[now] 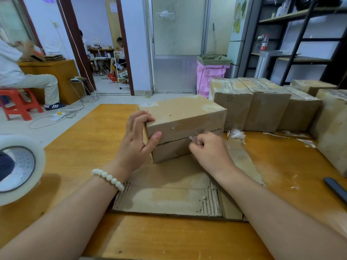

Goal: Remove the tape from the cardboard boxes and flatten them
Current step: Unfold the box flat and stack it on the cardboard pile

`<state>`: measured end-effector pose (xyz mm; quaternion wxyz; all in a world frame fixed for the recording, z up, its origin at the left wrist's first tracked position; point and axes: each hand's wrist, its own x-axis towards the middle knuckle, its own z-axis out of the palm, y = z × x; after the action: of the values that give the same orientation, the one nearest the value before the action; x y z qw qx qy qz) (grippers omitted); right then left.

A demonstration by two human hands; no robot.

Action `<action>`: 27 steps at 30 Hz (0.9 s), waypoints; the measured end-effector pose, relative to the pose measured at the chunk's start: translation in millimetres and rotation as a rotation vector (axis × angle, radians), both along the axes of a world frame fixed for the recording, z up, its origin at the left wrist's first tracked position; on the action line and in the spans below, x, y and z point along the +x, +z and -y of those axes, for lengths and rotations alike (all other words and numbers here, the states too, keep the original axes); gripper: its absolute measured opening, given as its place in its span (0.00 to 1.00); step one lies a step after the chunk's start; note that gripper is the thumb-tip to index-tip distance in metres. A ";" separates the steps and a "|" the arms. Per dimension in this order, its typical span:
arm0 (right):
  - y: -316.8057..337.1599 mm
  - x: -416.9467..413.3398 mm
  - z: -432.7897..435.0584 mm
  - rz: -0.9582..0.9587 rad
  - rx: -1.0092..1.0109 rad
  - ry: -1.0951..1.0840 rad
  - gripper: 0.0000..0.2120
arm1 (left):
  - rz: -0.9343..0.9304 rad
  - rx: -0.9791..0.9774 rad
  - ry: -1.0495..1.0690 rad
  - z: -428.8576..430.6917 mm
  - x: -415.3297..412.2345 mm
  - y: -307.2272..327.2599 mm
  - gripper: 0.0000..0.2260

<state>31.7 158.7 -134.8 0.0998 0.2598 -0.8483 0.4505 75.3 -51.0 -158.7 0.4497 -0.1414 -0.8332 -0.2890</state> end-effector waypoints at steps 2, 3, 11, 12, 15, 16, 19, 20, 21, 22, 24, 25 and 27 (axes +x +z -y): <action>0.7 -0.5 -0.4 -0.016 0.031 0.005 0.21 | 0.002 0.016 0.002 0.4 0.3 0.1 0.13; 1.6 -0.3 -1.4 -0.015 0.050 0.012 0.21 | 0.001 0.021 0.004 0.7 0.3 0.2 0.13; 3.1 -1.9 -4.2 -0.025 0.127 0.084 0.09 | 0.003 0.021 0.023 0.3 0.6 0.3 0.14; 2.8 -3.6 -4.6 -0.012 0.109 0.080 0.07 | 0.003 0.018 0.022 0.1 0.7 0.6 0.14; 2.3 -7.1 -5.7 0.063 0.044 0.046 0.11 | 0.004 0.010 0.022 -0.8 0.8 1.1 0.14; 2.1 -8.4 -5.9 0.091 0.029 0.034 0.13 | 0.006 0.010 0.022 -0.9 0.9 0.9 0.14; 0.4 -11.9 -6.1 0.119 0.016 0.026 0.13 | 0.005 0.006 0.020 -1.1 0.9 0.8 0.14; -0.9 -12.4 -5.8 0.109 0.014 0.030 0.12 | 0.000 0.000 0.020 -1.2 0.6 0.6 0.14; -2.1 -12.7 -5.3 0.094 0.009 0.032 0.11 | -0.008 -0.005 0.019 -1.5 0.5 0.5 0.14; -3.1 -13.0 -4.6 0.078 0.003 0.030 0.10 | -0.015 -0.007 0.016 -1.5 0.4 0.7 0.14; -3.4 -13.4 -3.9 0.051 0.003 0.020 0.09 | -0.023 -0.007 0.011 -1.7 0.4 0.8 0.13; -3.3 -13.6 -3.8 0.043 0.008 0.017 0.09 | -0.023 -0.008 0.009 -1.7 0.6 0.8 0.13; -3.2 -13.8 -3.9 0.040 0.032 0.012 0.09 | -0.019 -0.009 0.009 -1.4 0.8 0.8 0.13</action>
<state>18.0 162.6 -138.0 0.0759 0.2572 -0.8558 0.4423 76.1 -49.6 -157.9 0.4585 -0.1423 -0.8307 -0.2819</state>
